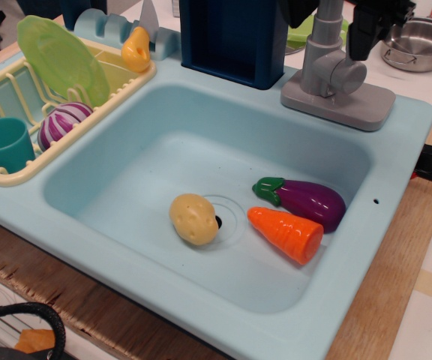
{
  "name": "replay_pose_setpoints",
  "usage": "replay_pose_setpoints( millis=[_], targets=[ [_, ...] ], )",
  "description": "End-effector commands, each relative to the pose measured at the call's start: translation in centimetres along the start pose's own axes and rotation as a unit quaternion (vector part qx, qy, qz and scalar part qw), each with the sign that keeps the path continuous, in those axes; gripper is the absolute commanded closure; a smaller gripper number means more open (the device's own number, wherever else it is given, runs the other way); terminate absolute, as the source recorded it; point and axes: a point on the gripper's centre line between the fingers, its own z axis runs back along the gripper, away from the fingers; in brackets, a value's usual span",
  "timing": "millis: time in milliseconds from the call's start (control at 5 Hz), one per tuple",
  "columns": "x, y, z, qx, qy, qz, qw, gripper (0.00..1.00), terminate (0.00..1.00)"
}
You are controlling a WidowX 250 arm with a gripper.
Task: Turn lever vertical to-front
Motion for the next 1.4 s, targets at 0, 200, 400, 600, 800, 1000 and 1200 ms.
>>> replay_pose_setpoints(
  millis=[0, 200, 400, 600, 800, 1000, 1200],
  targets=[
    [1.5, -0.3, -0.2, -0.011, -0.022, -0.01, 0.9996, 0.0, 0.0],
    [1.5, -0.7, -1.0, -0.017, -0.024, -0.01, 0.9995, 0.0, 0.0],
    [1.8, -0.9, -1.4, -0.017, -0.034, -0.011, 0.9992, 0.0, 0.0],
    [2.3, -1.0, -1.5, -0.003, -0.041, -0.016, 0.999, 1.0, 0.0],
    [1.9, -0.8, -0.8, 0.005, -0.037, -0.009, 0.9993, 1.0, 0.0],
    [1.7, -0.5, -0.5, 0.011, -0.041, -0.004, 0.9991, 1.0, 0.0],
    [1.3, -0.4, -0.7, 0.009, -0.045, 0.003, 0.999, 1.0, 0.0]
  ],
)
